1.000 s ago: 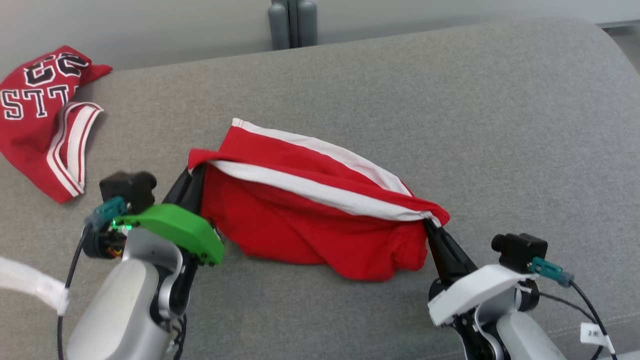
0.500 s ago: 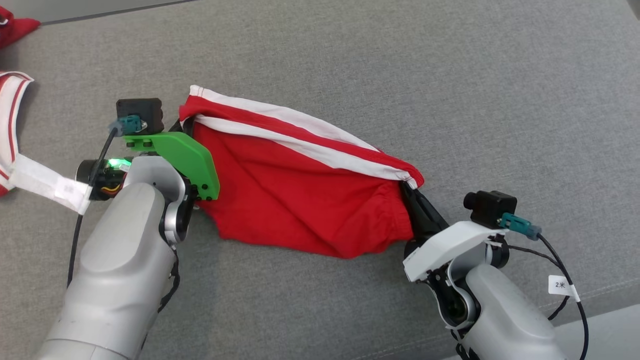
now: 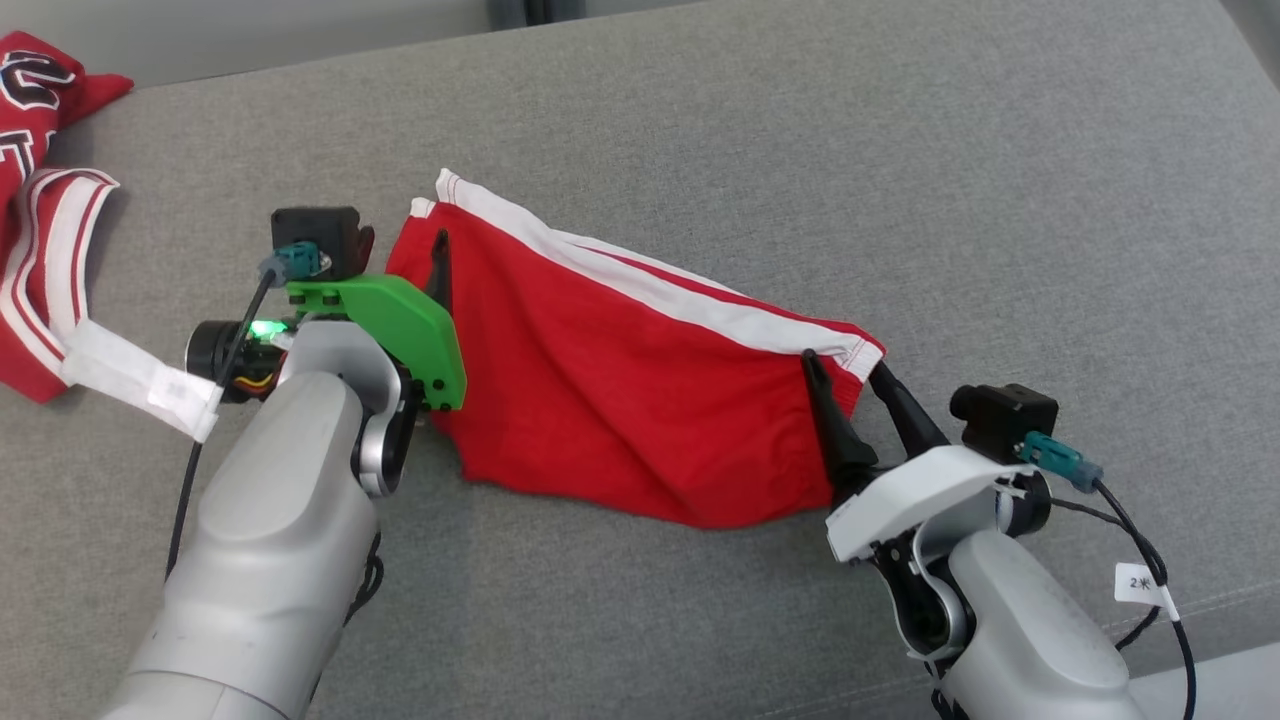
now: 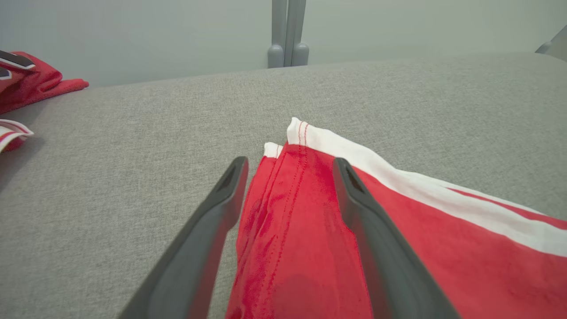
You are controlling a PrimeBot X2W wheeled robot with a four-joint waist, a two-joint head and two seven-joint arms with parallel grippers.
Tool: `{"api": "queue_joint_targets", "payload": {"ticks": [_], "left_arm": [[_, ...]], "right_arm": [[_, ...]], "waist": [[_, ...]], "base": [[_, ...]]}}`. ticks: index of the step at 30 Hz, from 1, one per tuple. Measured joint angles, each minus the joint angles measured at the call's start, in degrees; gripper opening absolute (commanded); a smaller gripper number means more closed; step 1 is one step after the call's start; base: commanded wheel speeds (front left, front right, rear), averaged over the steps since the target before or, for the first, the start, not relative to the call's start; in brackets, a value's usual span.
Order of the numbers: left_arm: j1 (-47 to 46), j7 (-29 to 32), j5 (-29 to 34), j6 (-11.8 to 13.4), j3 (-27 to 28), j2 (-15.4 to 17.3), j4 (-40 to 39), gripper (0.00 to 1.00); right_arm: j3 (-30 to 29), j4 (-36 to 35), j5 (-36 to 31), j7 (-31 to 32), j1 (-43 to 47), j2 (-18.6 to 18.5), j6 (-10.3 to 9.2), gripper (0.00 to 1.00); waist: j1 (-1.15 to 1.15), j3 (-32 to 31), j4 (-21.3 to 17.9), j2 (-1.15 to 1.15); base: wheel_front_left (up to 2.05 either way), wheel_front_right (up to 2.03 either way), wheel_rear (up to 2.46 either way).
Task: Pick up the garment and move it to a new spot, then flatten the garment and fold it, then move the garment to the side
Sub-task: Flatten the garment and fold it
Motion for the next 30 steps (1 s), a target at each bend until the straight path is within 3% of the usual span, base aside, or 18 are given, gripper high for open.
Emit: {"api": "queue_joint_targets", "payload": {"ticks": [11, 18, 27, 28, 29, 30], "left_arm": [[5.64, 3.33, -2.64, 0.59, 0.48, 1.00, 1.59, 1.00], [6.21, 6.99, -4.56, 0.54, 1.45, 2.13, 2.49, 1.00], [6.13, 8.42, -5.66, -0.48, 1.34, 2.50, 3.14, 1.00], [6.10, 8.43, -5.98, -0.70, 1.31, 2.50, 3.21, 0.62], [6.09, 8.40, -6.06, -0.94, 1.31, 2.44, 3.21, 0.42], [6.08, 8.13, -6.27, -1.02, 1.34, 2.27, 3.20, 0.05]], "right_arm": [[-7.66, -9.48, -12.80, 1.49, 8.31, -0.02, 0.00, 1.00], [-10.01, -16.74, -15.77, 5.33, 11.41, -0.05, 0.00, 1.00], [-10.77, -20.18, -16.16, 7.15, 12.97, -0.03, 0.00, 1.00], [-10.76, -20.36, -16.15, 7.37, 13.00, -0.02, 0.00, 1.00], [-10.74, -20.48, -16.13, 7.39, 13.02, -0.03, 0.00, 1.00], [-10.74, -20.57, -16.06, 7.40, 13.04, -0.03, 0.00, 1.00]], "waist": [[0.00, -4.79, 0.94, 0.00], [0.00, -3.96, -0.74, 0.00], [0.00, -1.57, -2.34, 0.00], [0.00, -1.48, -2.41, 0.00], [0.00, -1.44, -2.43, 0.00], [0.00, -1.44, -2.39, 0.00]], "base": [[0.00, 0.00, 0.00], [0.00, 0.00, 0.00], [0.00, 0.00, 0.00], [0.00, 0.00, 0.00], [0.00, 0.00, 0.00], [0.00, 0.00, 0.00]]}}
